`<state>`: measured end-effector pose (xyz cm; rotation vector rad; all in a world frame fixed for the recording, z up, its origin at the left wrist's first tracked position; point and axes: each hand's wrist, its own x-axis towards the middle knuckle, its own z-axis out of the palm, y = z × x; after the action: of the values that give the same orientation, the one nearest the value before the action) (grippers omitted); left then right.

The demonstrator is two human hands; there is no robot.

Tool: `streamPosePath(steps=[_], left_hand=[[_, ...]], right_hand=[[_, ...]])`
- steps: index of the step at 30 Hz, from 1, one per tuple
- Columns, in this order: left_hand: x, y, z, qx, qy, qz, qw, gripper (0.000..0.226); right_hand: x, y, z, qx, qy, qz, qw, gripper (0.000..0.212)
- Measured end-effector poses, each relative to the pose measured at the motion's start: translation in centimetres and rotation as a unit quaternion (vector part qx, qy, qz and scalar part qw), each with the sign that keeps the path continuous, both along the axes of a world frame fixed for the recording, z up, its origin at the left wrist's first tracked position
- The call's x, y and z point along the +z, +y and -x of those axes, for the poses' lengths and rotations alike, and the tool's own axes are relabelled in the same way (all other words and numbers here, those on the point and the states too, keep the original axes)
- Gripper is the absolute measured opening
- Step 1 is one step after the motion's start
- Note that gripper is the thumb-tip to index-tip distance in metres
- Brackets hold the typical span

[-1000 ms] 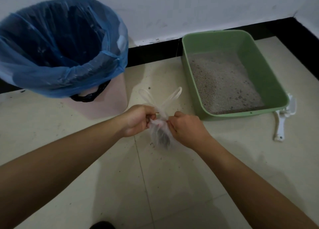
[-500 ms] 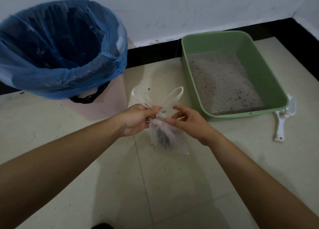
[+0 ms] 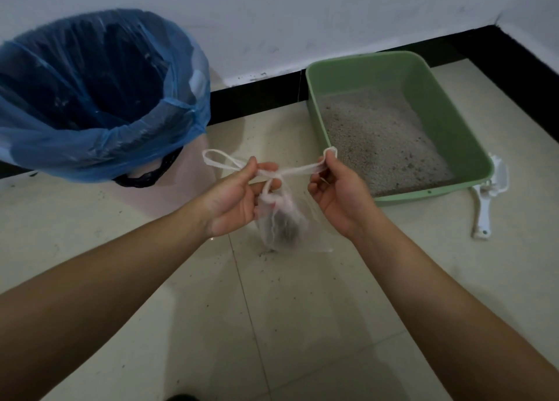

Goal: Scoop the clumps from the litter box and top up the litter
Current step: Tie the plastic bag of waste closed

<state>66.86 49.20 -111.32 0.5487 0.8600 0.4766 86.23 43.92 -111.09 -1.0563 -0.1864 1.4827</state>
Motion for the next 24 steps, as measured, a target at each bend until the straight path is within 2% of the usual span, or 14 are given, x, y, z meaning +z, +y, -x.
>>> streamPosePath(steps=[5, 9, 14, 17, 20, 22, 24], left_hand=[[-0.1, -0.4, -0.2, -0.020, 0.014, 0.017, 1.000, 0.040], [-0.1, -0.5, -0.1, -0.043, 0.028, 0.000, 0.999, 0.014], [-0.6, -0.4, 0.8, -0.020, 0.035, -0.012, 0.999, 0.023], [-0.6, -0.1, 1.4, -0.004, 0.042, -0.025, 0.999, 0.023], [-0.2, -0.1, 1.7, -0.009, 0.058, -0.067, 0.996, 0.007], [-0.2, -0.1, 1.7, 0.003, 0.075, -0.091, 0.993, 0.035], [0.0, -0.4, 1.6, -0.005, 0.077, -0.110, 0.991, 0.047]], right_hand=[[0.2, -0.5, 0.3, -0.011, -0.039, 0.008, 0.999, 0.025], [1.0, -0.7, 1.1, -0.038, -0.019, -0.020, 0.999, 0.026], [1.9, -1.8, 1.8, -0.045, 0.028, -0.040, 0.998, 0.028], [1.6, -2.6, 1.9, -0.032, 0.060, -0.016, 0.998, 0.029], [0.8, -3.4, 2.1, -0.013, 0.074, 0.043, 0.996, 0.033], [0.4, -3.6, 2.2, 0.016, 0.066, 0.087, 0.994, 0.037], [0.0, -3.6, 2.2, 0.057, 0.034, 0.124, 0.990, 0.041]])
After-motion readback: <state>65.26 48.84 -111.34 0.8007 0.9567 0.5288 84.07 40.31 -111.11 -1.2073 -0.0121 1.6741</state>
